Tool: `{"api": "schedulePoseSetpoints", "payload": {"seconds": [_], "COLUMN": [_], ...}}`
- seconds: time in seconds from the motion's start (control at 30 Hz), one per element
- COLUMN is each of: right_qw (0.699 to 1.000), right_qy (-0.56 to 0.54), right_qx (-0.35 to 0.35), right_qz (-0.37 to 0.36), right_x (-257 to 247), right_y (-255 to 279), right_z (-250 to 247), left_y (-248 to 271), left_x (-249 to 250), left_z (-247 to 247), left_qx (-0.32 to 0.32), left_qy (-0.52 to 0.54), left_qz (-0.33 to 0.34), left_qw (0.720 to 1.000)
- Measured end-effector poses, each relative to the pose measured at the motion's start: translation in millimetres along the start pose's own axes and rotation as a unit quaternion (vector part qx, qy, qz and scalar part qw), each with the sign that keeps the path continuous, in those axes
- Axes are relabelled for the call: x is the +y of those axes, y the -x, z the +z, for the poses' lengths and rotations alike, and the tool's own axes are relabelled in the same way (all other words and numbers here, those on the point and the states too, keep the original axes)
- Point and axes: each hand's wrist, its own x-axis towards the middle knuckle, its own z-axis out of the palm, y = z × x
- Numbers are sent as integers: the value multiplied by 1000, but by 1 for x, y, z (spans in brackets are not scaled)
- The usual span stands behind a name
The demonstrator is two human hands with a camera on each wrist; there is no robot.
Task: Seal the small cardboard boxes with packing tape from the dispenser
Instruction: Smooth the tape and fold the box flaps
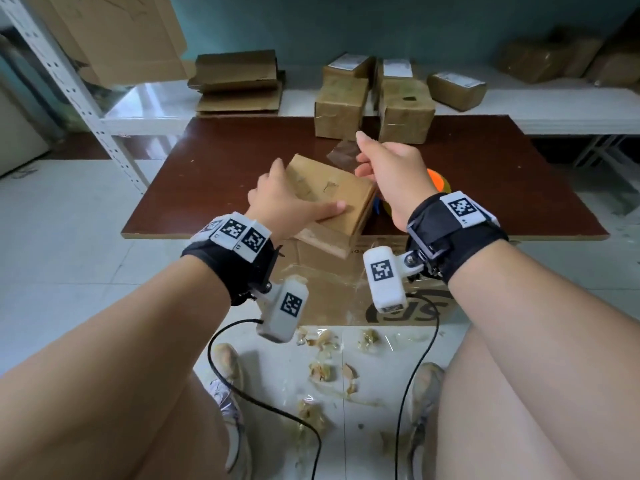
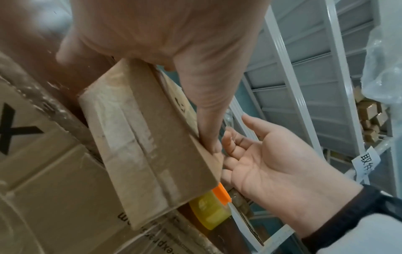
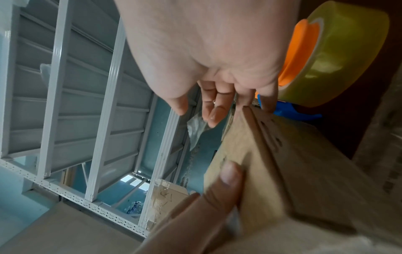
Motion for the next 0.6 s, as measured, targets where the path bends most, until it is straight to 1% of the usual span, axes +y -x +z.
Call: {"api": "schedulePoseSetpoints", "payload": {"seconds": [0.1,0.2,0.27,0.33,0.43,0.57,0.6], "right_qw": [1000,999,997,996,996,994,993], "right_qy": [-3,-6,1,-4,-2,21,27], "right_qx": [-11,20,46,59,52,48,45], "right_qz": [-10,-30,-57,-68,-70,-97,-103], "right_x": [2,-1,-2,-1,-1,-3,-3], "right_y": [4,7,5,3,3,5,6], "right_z": [6,10,12,14,19,20,20], "left_y": [-1,-6,-9,-11,-15,-20,-19], "left_x": [-5,-6,-5,-2,4,9,12], "left_z": [1,4,8,14,22,25,24], "left_qx": [19,43,55,73,89,107,124], "left_qy": [75,101,111,96,80,120,132], "left_qz": [12,8,1,-8,-22,-63,-75], "left_qw": [997,994,992,993,993,985,981]}}
